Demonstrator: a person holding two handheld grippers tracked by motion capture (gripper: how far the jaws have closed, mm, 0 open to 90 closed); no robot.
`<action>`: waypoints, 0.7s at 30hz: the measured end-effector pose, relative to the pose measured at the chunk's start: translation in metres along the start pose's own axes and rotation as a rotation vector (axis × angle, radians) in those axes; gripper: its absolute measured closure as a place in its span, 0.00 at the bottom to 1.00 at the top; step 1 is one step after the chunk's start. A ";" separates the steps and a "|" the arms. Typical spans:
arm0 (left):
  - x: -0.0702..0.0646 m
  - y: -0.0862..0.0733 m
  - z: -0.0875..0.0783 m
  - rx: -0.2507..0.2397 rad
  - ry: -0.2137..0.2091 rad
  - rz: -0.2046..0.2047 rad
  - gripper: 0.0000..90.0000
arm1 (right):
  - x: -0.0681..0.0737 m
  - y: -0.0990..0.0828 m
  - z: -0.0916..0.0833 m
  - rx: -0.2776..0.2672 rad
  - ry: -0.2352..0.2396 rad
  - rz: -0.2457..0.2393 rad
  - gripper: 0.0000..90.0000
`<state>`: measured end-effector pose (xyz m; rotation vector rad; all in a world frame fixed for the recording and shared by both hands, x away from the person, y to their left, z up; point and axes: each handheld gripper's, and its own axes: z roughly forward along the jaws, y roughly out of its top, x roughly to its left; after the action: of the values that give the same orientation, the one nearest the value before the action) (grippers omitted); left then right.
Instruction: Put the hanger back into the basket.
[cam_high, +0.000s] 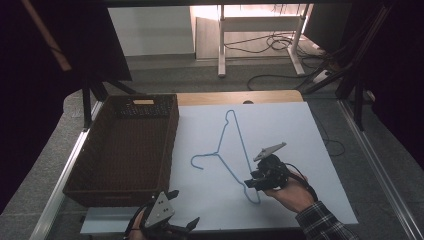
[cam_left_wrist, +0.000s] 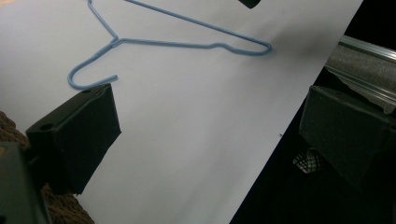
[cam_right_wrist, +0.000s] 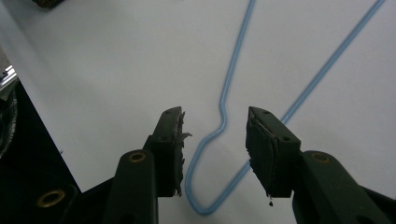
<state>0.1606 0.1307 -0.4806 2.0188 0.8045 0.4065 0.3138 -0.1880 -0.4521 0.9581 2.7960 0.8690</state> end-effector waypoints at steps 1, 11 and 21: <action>0.000 0.000 0.000 0.001 0.000 0.001 0.06 | -0.001 0.002 0.001 0.005 0.002 0.002 0.64; 0.000 0.000 0.000 0.001 -0.001 0.000 0.06 | -0.002 0.028 0.022 0.094 -0.020 0.024 0.66; 0.001 0.000 -0.001 0.000 0.001 -0.003 0.06 | -0.006 0.052 0.045 0.173 -0.005 0.079 0.75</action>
<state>0.1609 0.1319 -0.4800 2.0169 0.8084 0.4061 0.3572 -0.1357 -0.4626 1.0987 2.8842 0.6396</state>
